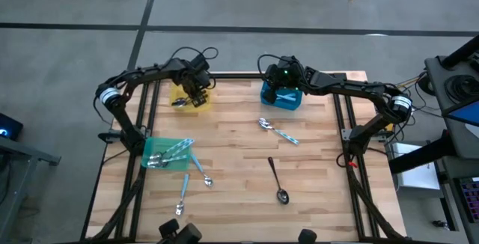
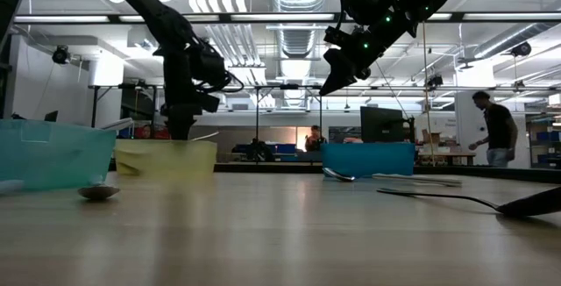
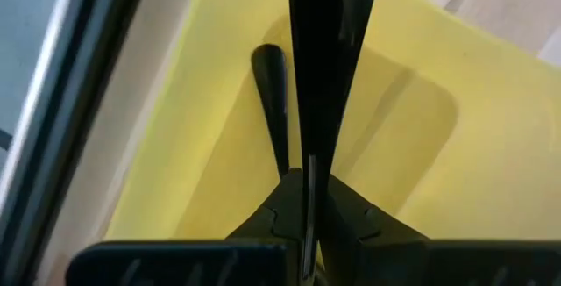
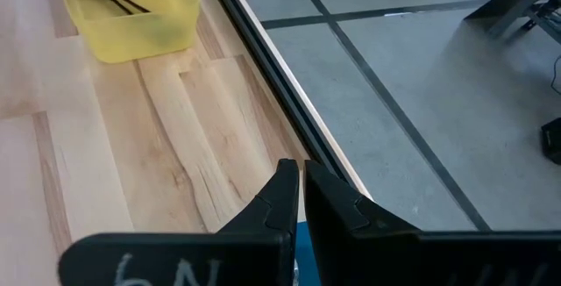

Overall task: Sort silverware by color (type)
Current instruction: Put the black spoon into the yellow bin

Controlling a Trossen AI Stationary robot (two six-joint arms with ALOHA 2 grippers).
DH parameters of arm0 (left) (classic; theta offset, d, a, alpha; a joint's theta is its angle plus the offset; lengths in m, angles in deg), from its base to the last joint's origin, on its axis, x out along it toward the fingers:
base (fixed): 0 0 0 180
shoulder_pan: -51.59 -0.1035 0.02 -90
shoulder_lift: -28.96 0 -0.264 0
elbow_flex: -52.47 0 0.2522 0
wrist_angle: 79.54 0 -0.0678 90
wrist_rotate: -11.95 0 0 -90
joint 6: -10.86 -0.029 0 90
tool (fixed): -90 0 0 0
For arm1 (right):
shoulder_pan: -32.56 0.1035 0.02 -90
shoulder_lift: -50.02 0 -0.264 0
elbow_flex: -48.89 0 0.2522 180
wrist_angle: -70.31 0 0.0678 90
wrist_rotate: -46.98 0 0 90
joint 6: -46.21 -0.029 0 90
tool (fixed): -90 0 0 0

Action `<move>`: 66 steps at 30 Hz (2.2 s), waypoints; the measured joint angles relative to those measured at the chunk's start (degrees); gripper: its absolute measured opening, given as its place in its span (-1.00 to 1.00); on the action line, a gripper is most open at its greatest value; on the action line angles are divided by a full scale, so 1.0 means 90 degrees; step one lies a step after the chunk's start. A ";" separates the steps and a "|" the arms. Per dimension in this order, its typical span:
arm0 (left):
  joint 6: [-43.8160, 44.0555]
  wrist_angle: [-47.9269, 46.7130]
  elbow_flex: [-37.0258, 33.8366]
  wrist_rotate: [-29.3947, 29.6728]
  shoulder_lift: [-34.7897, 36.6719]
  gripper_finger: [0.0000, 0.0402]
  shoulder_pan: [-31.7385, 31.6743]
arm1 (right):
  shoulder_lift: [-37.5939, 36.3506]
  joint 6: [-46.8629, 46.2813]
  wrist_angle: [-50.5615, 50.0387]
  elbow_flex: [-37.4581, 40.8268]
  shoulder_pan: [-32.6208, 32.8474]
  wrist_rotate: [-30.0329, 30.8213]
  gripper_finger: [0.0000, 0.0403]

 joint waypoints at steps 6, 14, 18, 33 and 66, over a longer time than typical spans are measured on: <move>0.0005 0.0005 -0.0006 -0.0016 -0.0145 -0.97 0.0000 | 0.0000 0.0001 0.0000 0.0000 0.0001 0.0000 -0.94; 0.0034 0.0028 0.0002 -0.0033 -0.0541 -0.97 0.0000 | 0.0000 0.0001 0.0000 0.0001 0.0002 0.0000 -0.94; 0.0046 0.0024 0.0025 -0.0028 -0.0620 -0.97 0.0000 | 0.0000 0.0001 0.0000 0.0001 0.0002 0.0000 -0.94; 0.0275 -0.0228 -0.0011 -0.0075 -0.0563 -0.93 -0.0019 | 0.0000 0.0001 -0.0002 0.0011 0.0002 0.0002 -0.94; 0.0544 -0.1552 0.0582 0.0200 -0.0543 -0.99 -0.0017 | 0.0000 0.0004 -0.0015 0.0011 0.0001 0.0005 -0.94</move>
